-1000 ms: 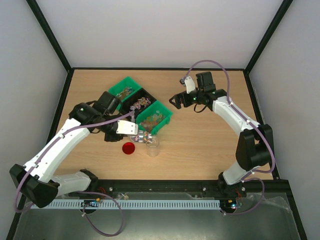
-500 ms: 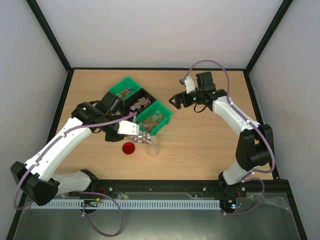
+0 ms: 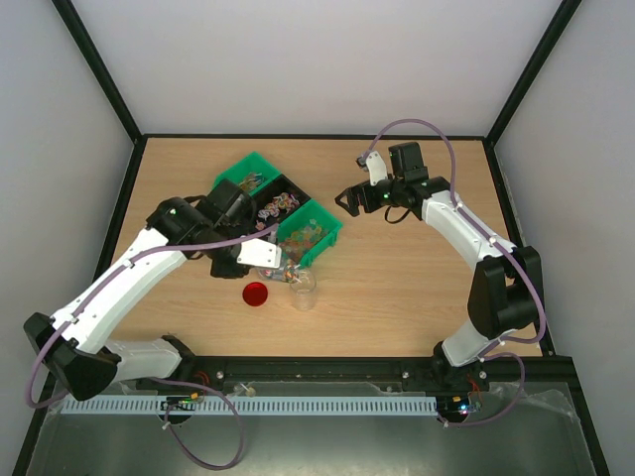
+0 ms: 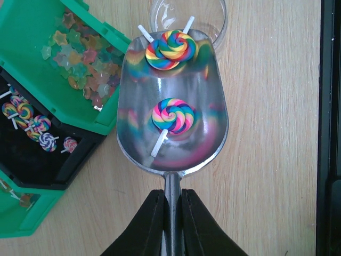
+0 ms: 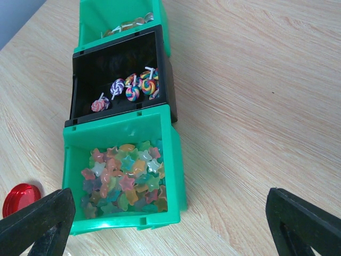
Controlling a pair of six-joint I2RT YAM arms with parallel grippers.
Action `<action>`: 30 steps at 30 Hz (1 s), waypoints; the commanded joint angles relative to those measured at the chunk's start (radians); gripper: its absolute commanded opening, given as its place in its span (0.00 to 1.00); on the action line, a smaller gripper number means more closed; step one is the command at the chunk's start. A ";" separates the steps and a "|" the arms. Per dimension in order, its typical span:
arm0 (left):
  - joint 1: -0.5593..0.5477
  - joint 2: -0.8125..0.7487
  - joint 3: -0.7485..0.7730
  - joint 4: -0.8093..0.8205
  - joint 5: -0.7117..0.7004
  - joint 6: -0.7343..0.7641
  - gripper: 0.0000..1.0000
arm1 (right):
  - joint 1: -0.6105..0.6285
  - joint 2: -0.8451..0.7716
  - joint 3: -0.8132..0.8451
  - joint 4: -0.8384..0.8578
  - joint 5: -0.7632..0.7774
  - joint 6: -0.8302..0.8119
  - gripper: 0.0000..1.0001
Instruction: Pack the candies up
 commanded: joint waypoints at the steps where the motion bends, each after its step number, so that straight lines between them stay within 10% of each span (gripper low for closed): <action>1: -0.019 0.014 0.045 -0.045 -0.033 -0.009 0.02 | -0.003 -0.031 -0.005 -0.011 -0.018 0.002 0.99; 30: -0.013 -0.007 0.129 -0.047 -0.084 -0.055 0.02 | 0.000 -0.004 -0.004 -0.023 -0.014 -0.014 0.95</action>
